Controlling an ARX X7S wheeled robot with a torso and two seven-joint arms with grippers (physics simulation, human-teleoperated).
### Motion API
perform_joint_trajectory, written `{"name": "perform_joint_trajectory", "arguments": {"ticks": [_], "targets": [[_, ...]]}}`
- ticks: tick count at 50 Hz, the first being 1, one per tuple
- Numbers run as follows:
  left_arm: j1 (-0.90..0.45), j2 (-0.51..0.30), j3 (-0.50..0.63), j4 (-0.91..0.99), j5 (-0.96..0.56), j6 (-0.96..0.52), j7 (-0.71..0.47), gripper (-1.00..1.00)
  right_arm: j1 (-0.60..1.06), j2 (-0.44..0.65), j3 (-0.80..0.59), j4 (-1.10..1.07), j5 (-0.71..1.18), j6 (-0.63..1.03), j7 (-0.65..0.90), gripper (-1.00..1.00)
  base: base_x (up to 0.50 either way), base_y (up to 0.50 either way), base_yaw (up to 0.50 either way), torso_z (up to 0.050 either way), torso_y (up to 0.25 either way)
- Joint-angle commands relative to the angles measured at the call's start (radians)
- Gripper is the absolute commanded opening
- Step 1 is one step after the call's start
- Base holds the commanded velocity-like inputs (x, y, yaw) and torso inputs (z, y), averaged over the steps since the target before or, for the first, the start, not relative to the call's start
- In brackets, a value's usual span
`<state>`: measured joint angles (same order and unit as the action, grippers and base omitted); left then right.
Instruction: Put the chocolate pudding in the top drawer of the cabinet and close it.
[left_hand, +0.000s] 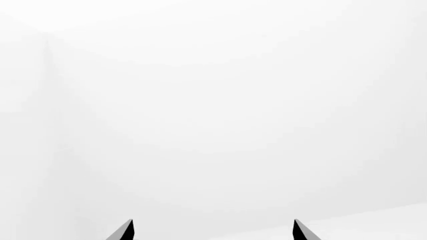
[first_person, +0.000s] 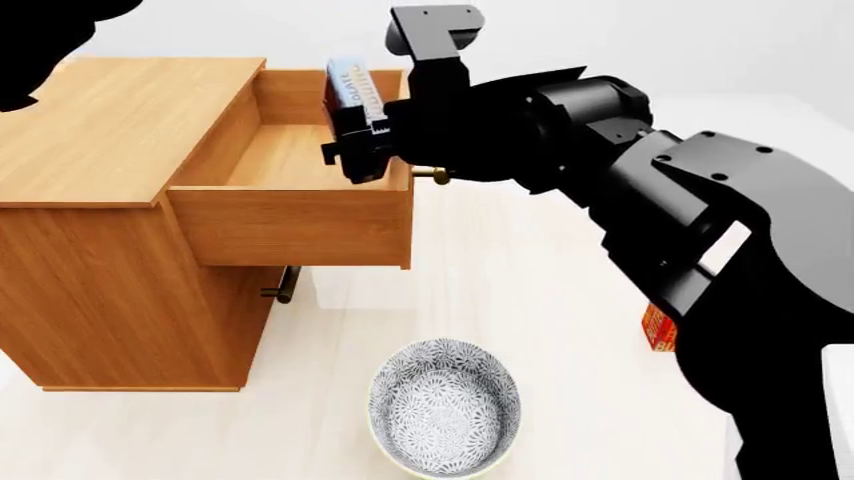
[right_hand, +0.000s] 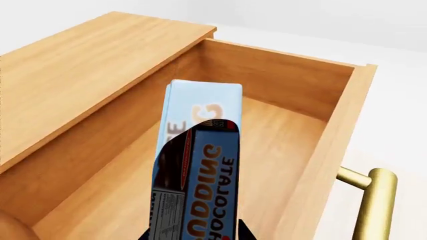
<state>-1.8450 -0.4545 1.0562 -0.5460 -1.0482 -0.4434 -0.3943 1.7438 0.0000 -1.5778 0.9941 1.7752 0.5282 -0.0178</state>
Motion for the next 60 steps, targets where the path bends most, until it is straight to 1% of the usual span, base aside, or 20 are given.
{"name": "perform_joint_trajectory", "arguments": {"ticks": [1,3,5,20,21,46,60], "targets": [[-0.01,-0.176,-0.025,0.124,-0.048,-0.047,0.061,1.0,-0.014,0.0,-0.011,-0.006,-0.02,0.023,-0.004,-1.0,0.0,0.0,0.0,0.0,0.0],[-0.009,-0.203,-0.028,0.14,-0.053,-0.05,0.073,1.0,-0.015,0.0,-0.01,-0.007,-0.02,0.025,-0.004,-1.0,0.0,0.0,0.0,0.0,0.0],[-0.009,-0.214,-0.03,0.147,-0.056,-0.052,0.078,1.0,-0.016,0.0,-0.01,-0.007,-0.02,0.028,-0.004,-1.0,0.0,0.0,0.0,0.0,0.0],[-0.005,-0.231,-0.033,0.171,-0.062,-0.064,0.074,1.0,-0.017,0.0,-0.011,-0.01,-0.013,0.034,-0.002,-1.0,0.0,0.0,0.0,0.0,0.0],[-0.005,-0.23,-0.033,0.169,-0.061,-0.064,0.075,1.0,-0.018,0.0,-0.011,-0.011,-0.014,0.035,-0.002,1.0,0.0,0.0,0.0,0.0,0.0],[0.008,-0.224,-0.035,0.166,-0.053,-0.057,0.073,1.0,-0.013,0.0,-0.011,-0.004,-0.009,0.036,0.001,1.0,0.0,0.0,0.0,0.0,0.0],[0.005,-0.218,-0.037,0.161,-0.051,-0.061,0.079,1.0,0.059,0.0,-0.014,0.022,0.038,-0.008,-0.006,1.0,0.0,0.0,0.0,0.0,0.0]]}}
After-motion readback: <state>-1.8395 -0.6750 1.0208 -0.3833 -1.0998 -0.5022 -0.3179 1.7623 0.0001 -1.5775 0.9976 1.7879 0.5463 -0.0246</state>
